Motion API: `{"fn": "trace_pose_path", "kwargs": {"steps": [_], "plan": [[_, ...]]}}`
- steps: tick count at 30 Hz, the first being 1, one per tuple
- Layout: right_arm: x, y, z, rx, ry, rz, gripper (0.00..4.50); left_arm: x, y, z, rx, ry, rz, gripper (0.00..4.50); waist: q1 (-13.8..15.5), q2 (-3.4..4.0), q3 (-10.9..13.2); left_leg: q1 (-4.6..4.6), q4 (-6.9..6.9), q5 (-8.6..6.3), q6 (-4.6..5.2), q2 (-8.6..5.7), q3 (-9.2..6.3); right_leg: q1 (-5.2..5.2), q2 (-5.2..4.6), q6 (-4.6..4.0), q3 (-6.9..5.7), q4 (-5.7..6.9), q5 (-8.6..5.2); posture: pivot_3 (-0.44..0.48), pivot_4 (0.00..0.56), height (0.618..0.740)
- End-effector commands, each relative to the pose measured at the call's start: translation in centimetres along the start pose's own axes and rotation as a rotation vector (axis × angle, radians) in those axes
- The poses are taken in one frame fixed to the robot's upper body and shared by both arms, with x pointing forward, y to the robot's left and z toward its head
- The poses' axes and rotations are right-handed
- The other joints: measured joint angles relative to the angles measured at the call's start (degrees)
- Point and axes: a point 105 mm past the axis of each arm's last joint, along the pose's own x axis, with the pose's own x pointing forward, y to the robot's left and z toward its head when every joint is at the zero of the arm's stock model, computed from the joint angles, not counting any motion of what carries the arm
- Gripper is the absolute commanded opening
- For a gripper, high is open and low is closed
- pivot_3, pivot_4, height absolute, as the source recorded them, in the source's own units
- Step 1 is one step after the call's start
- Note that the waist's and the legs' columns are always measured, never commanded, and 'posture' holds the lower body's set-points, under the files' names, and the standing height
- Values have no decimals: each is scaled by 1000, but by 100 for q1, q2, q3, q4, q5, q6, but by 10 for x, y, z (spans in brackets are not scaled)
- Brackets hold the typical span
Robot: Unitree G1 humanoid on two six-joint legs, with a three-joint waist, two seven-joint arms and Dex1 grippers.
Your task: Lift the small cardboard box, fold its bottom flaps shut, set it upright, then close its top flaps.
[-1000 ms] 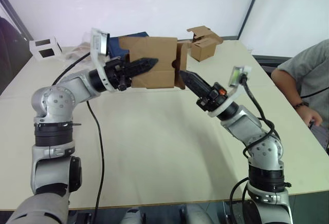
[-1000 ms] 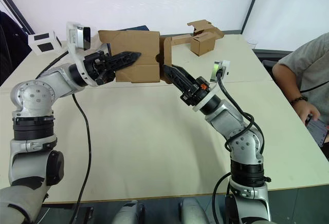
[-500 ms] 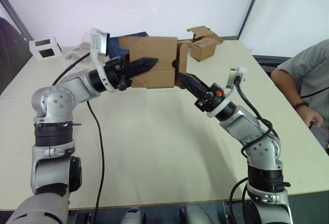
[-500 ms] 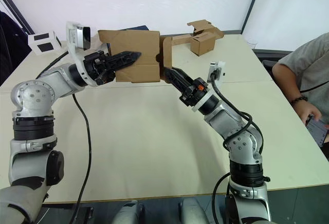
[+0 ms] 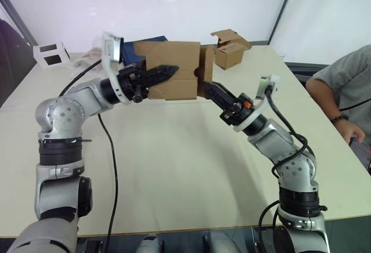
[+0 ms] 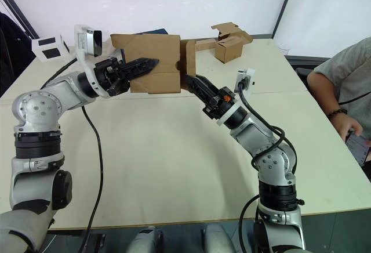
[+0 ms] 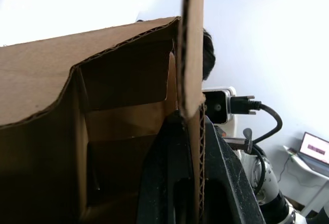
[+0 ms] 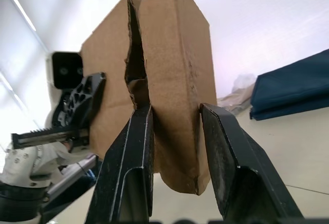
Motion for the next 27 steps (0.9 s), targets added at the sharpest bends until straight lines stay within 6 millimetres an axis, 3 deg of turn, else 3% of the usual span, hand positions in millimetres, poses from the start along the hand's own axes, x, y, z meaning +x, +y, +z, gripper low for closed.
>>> {"fn": "trace_pose_path", "kwargs": {"steps": [1, 16, 23, 27], "plan": [[0, 16, 14, -9, -42, 72, 1412, -2, -7, 11, 40, -29, -19, 0, 0, 0, 0, 0, 0, 0, 0, 0, 0, 0, 0, 0, 0, 0, 0, 0, 150, 740], [-3, 24, 15, 69, -64, 121, 1412, 1, -8, 11, 38, -32, -28, 0, -1, 0, 0, 0, 0, 0, 0, 0, 0, 0, 0, 0, 0, 0, 0, 0, 150, 740], [0, 19, 9, -79, -15, 71, 1412, 2, -7, 9, 36, -25, -25, 0, -1, 0, 0, 0, 0, 0, 0, 0, 0, 0, 0, 0, 0, 0, 0, 0, 150, 740], [1, 21, 5, -76, -4, 87, 1412, 3, -8, 7, 37, -20, -27, 0, 0, 0, 0, 0, 0, 0, 0, 0, 0, 0, 0, 0, 0, -1, 0, 0, 150, 740]]}}
